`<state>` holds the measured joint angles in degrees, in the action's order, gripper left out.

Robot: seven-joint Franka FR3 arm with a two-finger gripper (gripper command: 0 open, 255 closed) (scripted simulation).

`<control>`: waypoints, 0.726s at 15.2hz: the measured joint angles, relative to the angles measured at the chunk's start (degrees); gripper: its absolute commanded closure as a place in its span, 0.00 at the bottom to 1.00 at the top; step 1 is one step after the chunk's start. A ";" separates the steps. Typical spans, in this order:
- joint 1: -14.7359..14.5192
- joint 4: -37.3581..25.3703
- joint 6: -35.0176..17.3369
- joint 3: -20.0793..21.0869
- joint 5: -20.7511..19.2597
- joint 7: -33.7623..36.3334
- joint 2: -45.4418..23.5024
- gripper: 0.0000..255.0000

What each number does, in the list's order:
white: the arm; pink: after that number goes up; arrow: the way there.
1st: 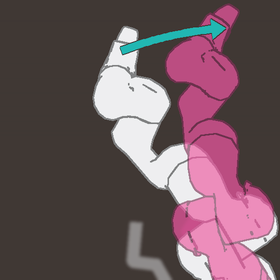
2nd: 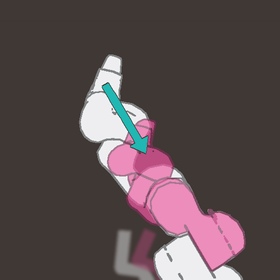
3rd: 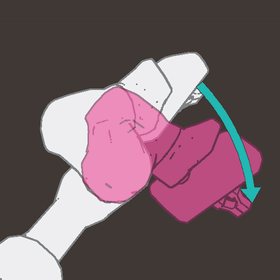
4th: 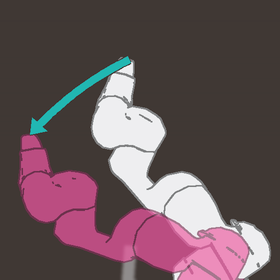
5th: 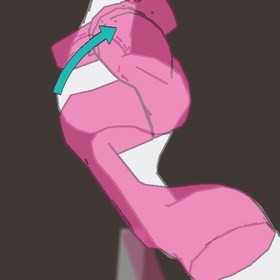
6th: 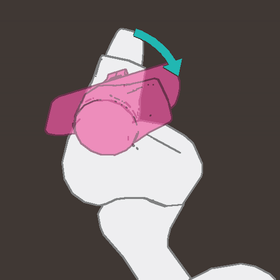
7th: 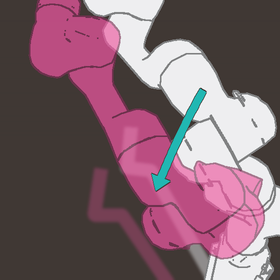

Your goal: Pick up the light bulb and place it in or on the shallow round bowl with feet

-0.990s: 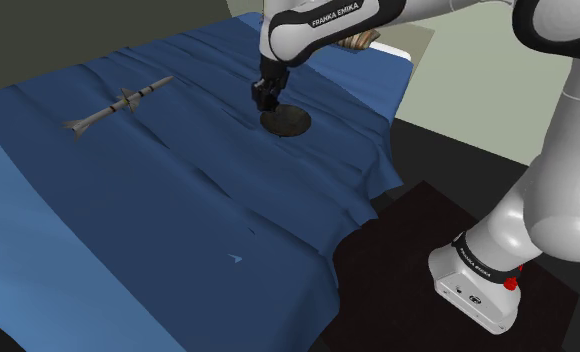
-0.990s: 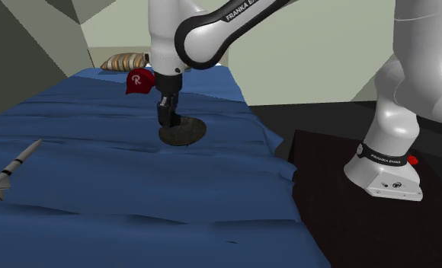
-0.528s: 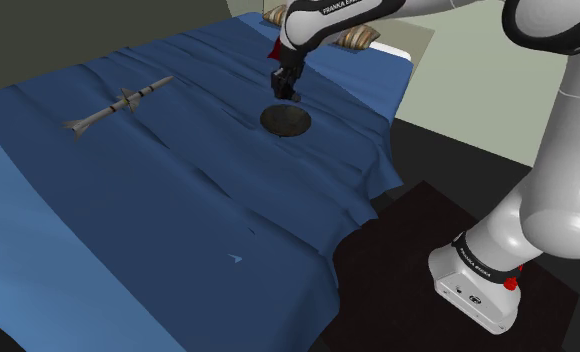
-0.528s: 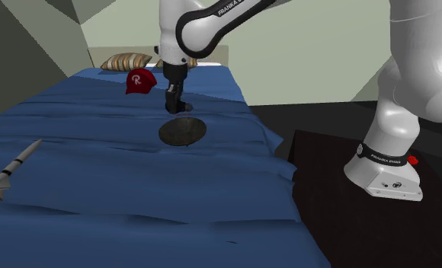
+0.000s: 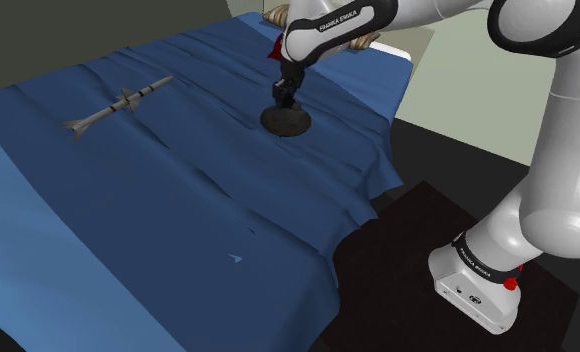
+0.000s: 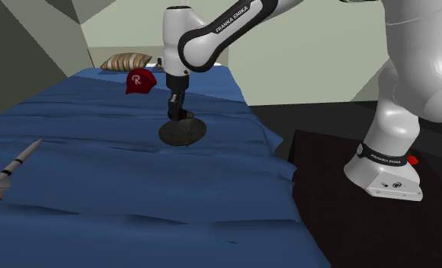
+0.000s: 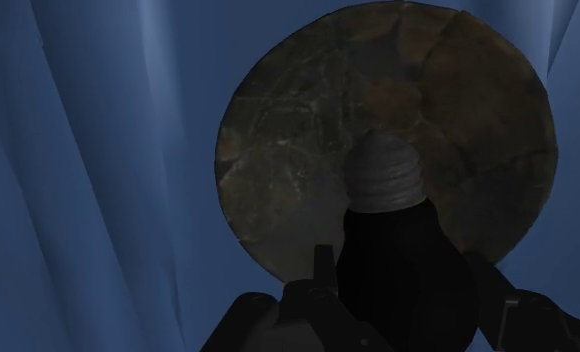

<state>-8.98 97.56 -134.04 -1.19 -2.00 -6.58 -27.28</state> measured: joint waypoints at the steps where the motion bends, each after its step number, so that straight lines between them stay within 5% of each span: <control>1: 0.01 0.14 -0.54 0.00 0.00 0.00 -0.40 1.00; 11: -0.01 1.31 -4.16 -0.02 -0.07 0.17 -2.83 1.00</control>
<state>-8.99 98.87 -138.20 -1.22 -2.07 -6.42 -30.11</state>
